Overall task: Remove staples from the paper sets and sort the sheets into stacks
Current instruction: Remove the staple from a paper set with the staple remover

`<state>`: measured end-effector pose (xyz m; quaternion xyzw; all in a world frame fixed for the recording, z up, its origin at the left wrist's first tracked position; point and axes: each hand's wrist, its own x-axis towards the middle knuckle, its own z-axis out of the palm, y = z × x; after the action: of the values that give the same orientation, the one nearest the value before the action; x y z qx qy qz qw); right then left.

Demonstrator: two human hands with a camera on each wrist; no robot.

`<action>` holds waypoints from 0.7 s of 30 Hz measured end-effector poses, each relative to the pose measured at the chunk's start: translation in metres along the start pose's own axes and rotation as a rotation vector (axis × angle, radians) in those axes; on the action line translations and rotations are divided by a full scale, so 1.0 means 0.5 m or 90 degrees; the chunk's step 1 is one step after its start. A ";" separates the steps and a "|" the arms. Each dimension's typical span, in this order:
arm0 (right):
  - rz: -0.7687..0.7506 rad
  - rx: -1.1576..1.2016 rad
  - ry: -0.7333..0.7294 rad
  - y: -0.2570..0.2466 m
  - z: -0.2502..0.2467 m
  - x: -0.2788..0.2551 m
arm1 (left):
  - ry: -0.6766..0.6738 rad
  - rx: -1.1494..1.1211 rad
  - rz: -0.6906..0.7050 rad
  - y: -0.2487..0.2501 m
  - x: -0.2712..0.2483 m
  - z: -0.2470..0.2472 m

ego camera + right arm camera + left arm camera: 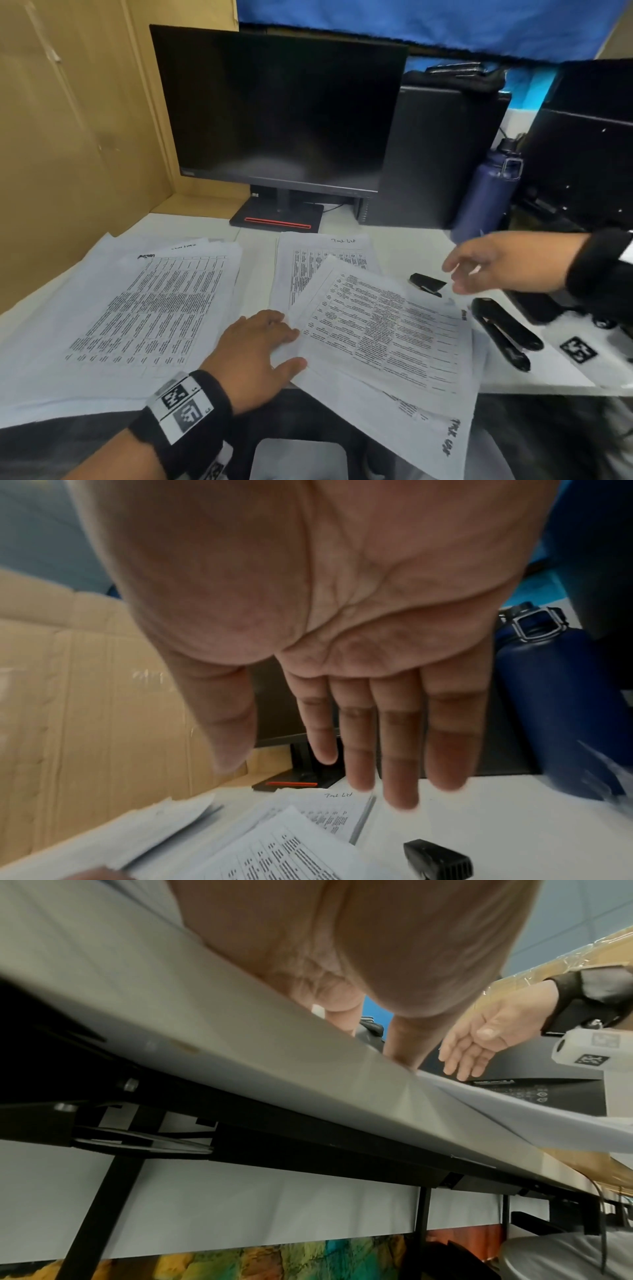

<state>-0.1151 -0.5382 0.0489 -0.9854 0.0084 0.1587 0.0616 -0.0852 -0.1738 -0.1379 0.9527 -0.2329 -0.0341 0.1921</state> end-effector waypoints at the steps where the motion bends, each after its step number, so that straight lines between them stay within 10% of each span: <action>1: -0.001 0.029 0.024 -0.003 -0.006 0.007 | 0.004 0.006 0.003 -0.001 0.000 0.000; 21: 0.115 0.217 0.027 -0.025 0.188 0.123 | 0.079 -0.011 -0.007 -0.005 -0.007 0.015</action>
<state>-0.0857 -0.5140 -0.0572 -0.9591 0.1250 0.1389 0.2128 -0.0884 -0.1727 -0.1460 0.9525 -0.2152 0.0224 0.2143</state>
